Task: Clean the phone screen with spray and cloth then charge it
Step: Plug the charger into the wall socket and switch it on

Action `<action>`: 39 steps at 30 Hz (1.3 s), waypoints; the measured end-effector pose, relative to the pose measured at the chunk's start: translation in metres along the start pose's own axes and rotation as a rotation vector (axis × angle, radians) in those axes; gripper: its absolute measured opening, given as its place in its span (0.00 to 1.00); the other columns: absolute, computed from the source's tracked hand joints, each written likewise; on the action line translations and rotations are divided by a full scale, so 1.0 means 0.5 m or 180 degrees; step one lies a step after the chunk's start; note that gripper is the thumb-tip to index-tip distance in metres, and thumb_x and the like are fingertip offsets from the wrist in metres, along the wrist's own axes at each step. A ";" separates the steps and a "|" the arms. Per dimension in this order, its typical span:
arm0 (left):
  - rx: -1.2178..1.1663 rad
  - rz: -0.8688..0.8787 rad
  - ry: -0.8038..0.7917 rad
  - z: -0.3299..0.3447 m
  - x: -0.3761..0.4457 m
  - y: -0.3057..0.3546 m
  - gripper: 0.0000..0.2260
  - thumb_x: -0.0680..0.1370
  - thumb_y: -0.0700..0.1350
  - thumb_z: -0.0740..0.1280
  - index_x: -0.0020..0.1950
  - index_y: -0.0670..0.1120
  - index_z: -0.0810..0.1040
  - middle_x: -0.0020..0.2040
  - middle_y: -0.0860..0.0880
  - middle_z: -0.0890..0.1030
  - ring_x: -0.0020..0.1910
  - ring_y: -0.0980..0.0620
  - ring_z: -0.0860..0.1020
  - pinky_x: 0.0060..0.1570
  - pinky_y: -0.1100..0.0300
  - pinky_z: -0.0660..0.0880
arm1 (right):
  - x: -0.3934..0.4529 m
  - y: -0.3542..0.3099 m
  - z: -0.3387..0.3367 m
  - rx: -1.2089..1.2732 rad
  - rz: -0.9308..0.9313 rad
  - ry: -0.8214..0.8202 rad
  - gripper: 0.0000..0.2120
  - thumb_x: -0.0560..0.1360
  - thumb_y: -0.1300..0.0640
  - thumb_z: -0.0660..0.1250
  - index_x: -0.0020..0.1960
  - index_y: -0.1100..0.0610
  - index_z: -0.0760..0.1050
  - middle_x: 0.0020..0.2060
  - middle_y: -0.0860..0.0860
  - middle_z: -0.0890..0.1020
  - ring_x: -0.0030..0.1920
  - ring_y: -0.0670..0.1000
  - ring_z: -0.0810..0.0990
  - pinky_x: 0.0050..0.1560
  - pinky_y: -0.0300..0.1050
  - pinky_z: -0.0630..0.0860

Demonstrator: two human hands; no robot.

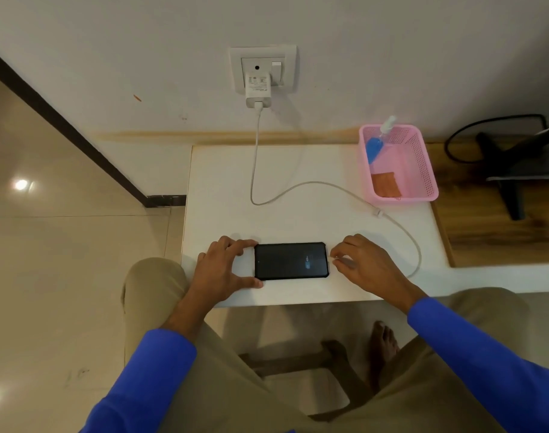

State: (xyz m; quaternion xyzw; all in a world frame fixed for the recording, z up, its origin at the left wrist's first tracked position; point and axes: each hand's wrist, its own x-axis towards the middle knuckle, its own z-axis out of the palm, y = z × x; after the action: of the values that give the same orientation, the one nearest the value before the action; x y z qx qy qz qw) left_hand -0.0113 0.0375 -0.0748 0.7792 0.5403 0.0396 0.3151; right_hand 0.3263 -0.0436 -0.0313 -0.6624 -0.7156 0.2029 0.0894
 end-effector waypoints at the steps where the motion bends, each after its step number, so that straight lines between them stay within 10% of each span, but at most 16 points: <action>1: 0.0006 -0.0002 0.0003 0.000 0.000 -0.001 0.40 0.65 0.70 0.78 0.75 0.64 0.70 0.62 0.55 0.72 0.59 0.53 0.71 0.60 0.51 0.70 | 0.000 0.000 0.002 0.0072 0.0011 0.0030 0.08 0.79 0.59 0.72 0.56 0.59 0.84 0.49 0.53 0.84 0.51 0.54 0.80 0.47 0.52 0.80; 39: -0.0412 -0.0217 0.0146 -0.021 0.018 0.012 0.38 0.74 0.60 0.77 0.81 0.59 0.66 0.51 0.53 0.75 0.45 0.54 0.73 0.49 0.59 0.74 | 0.064 0.013 0.022 0.0676 0.0414 0.0351 0.07 0.77 0.56 0.75 0.54 0.55 0.85 0.48 0.51 0.84 0.47 0.49 0.80 0.51 0.50 0.81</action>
State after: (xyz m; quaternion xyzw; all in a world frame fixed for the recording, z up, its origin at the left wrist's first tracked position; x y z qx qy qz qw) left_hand -0.0071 0.0486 -0.0659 0.7372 0.5700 0.0816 0.3536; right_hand 0.3243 -0.0136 -0.0485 -0.7044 -0.6396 0.2462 0.1848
